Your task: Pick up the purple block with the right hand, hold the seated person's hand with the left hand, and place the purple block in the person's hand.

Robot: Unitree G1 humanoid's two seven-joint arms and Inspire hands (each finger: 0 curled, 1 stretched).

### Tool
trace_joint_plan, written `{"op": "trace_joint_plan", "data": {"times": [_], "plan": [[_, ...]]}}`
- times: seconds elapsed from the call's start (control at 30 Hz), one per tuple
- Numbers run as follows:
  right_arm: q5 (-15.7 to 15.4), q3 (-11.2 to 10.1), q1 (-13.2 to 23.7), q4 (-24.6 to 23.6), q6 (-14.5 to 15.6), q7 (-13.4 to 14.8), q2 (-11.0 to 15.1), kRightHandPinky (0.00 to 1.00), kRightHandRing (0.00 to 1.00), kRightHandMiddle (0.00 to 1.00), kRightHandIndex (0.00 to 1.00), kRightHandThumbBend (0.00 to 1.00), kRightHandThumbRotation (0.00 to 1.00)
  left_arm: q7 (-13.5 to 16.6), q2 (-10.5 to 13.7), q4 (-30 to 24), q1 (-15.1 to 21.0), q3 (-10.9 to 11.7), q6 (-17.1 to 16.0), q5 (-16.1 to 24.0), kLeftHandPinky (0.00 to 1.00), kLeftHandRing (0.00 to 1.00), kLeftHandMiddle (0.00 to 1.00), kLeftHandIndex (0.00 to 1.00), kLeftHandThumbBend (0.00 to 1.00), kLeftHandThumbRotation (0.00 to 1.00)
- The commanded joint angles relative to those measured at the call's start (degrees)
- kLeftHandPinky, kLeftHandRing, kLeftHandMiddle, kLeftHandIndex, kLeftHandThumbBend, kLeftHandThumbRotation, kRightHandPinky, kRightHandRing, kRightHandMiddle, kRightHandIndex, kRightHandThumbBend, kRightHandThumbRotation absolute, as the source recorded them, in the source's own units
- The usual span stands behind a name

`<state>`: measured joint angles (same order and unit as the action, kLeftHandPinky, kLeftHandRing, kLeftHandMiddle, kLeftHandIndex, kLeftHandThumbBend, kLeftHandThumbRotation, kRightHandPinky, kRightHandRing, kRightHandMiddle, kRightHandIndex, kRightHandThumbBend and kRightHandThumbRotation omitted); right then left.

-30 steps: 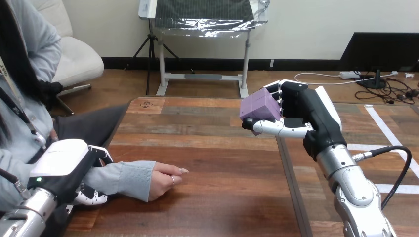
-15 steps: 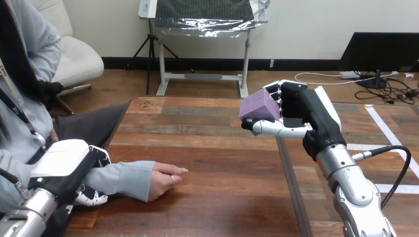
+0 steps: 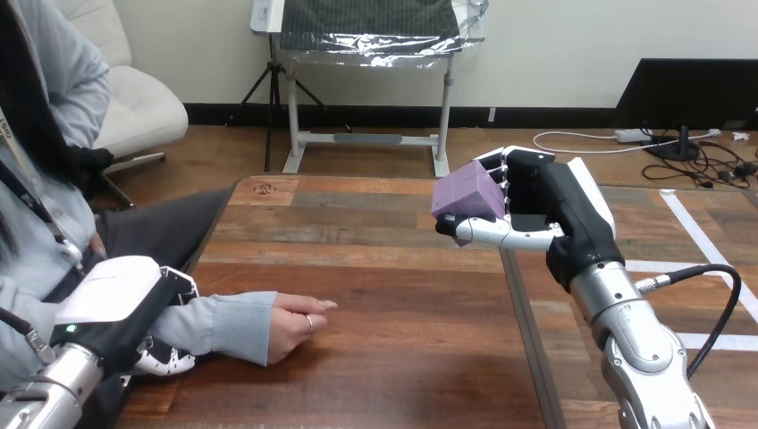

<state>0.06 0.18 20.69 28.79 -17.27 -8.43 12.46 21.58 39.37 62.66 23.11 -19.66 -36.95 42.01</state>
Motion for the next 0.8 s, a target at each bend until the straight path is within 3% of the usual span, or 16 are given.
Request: {"op": "trace_joint_plan", "data": {"times": [0.0,0.2,0.77], "plan": [[0.3,-0.9,2.0,-2.8,-0.5,1.0,-1.1,0.33,0.37,0.44,0.48,0.78,0.00,-0.7,-1.4,0.4,2.1,-0.4,-1.6,-1.4,0.28,0.33,0.40,0.44,0.95,0.00],[0.0,-0.8,2.0,-2.8,0.0,1.2,-1.2,0.33,0.37,0.44,0.48,0.78,0.00,-0.1,-1.7,0.3,2.1,-0.7,-1.9,-1.6,0.26,0.32,0.39,0.44,0.94,0.00],[-1.5,-0.3,2.4,-1.7,0.2,1.5,-1.9,0.34,0.37,0.43,0.48,0.78,0.00,1.7,-3.0,-0.1,2.3,-1.3,-2.4,-1.2,0.21,0.27,0.34,0.31,0.92,0.00]]}}
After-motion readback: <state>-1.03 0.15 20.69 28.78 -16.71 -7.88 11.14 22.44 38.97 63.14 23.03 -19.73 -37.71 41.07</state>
